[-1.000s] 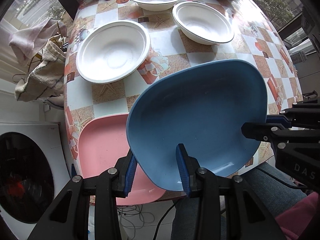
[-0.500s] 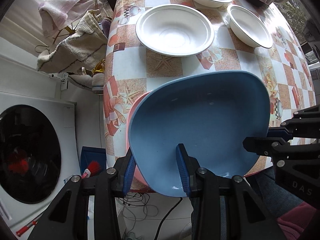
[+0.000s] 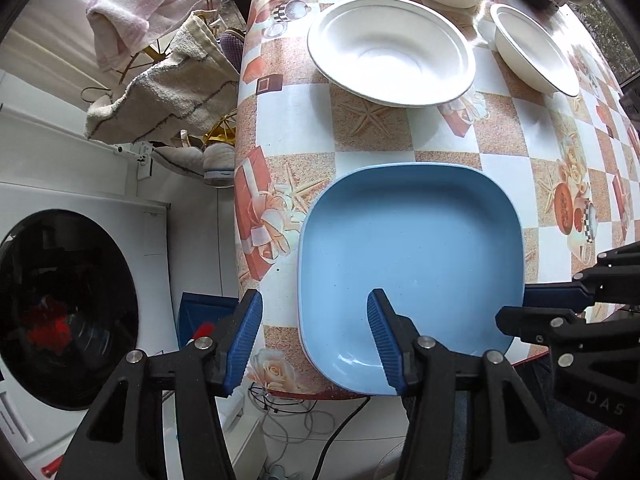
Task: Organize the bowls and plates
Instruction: 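Lower the blue plate onto the pink plate and open both grippers, then move both grippers to a white bowl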
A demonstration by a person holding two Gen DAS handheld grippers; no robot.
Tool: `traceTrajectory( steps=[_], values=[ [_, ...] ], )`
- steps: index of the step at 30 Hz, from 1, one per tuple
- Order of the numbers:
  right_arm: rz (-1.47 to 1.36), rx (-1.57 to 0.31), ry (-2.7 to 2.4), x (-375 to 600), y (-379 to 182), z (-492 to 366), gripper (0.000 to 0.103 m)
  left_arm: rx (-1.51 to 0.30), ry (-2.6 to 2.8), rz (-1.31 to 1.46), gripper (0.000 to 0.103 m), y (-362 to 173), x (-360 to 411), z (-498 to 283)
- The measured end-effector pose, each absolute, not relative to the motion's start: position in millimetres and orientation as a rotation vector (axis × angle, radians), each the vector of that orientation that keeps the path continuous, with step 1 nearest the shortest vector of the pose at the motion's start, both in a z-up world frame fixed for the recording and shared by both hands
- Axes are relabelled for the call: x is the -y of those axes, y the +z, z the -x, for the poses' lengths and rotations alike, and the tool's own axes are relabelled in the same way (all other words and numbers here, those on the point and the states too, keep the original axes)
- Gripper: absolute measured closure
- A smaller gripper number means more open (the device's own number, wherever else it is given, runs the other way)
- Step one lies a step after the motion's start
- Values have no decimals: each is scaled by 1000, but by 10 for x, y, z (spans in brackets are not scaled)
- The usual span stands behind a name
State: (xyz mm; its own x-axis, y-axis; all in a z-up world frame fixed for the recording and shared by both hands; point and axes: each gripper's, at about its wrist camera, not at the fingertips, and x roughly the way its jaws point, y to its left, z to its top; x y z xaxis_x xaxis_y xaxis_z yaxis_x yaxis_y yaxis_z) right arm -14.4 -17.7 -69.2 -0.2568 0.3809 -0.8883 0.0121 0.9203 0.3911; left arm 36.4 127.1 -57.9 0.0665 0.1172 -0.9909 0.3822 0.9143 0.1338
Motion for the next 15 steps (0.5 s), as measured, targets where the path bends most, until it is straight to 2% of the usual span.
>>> traceTrajectory(
  steps=[1, 3, 9, 15],
  values=[
    [-293, -1803, 339, 231, -695, 145, 64, -1497, -198, -402, 33, -574, -1295, -372],
    [-340, -1789, 309, 420, -680, 168, 35, -1496, -189, -386, 31, -550, -1330, -380],
    [-506, -1806, 102, 1108, -802, 324, 34, -1510, -197, -311, 27, -500, -1329, -421],
    [-700, -1807, -126, 1792, -912, 583, 34, -1482, -313, -300, 27, -364, -946, -468]
  ],
)
